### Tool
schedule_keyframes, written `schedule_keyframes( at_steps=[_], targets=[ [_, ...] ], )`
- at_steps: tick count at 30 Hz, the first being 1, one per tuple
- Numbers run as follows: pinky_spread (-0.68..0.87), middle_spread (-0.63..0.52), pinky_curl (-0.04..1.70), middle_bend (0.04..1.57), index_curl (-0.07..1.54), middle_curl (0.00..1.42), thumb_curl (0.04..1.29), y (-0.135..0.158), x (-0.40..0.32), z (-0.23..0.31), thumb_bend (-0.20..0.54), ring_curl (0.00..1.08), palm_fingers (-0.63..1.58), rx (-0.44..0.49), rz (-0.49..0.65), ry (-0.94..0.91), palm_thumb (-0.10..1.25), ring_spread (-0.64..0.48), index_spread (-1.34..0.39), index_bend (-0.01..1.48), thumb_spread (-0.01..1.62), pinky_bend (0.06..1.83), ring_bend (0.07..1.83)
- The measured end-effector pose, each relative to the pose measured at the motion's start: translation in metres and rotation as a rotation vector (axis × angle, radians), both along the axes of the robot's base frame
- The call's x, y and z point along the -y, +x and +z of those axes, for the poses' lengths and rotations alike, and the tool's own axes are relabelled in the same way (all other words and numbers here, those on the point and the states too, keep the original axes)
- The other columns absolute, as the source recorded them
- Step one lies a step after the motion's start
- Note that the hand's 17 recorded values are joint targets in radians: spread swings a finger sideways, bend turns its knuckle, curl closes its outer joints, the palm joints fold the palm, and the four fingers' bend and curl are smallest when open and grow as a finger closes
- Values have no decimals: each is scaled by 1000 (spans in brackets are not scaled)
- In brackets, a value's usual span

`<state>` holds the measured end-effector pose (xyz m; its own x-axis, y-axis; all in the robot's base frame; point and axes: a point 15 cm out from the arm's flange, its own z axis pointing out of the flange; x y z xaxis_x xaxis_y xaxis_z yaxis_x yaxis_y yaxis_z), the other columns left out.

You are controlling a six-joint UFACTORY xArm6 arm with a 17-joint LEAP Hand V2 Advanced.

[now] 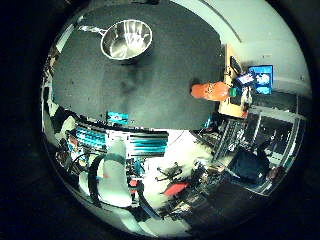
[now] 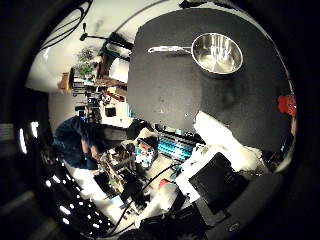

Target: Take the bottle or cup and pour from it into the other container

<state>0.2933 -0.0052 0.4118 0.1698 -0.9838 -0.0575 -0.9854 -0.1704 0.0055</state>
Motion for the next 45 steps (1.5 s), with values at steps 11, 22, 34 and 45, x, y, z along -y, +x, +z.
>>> schedule_keyframes(
  at_steps=[11, 22, 34, 45],
  targets=[
    [427, -2, 3, 194, 316, 345, 330, 2, 7, 7, -41, 233, 246, 52, -4, 9, 543, 162, -338, 172, 1065, 605, 241],
    [431, 8, 1, 199, 301, 335, 285, 3, 57, 39, -25, 249, 261, 213, -131, 207, 397, 165, -314, 165, 1055, 694, 296],
    [445, 26, -3, 221, 285, 344, 288, 8, 148, 81, -26, 251, 267, 452, -305, 357, 417, 183, -279, 158, 1040, 762, 364],
    [451, 28, -6, 258, 282, 351, 292, -10, 249, 66, -25, 244, 259, 612, -474, 482, 422, 184, -255, 161, 1035, 810, 424]
  ],
)
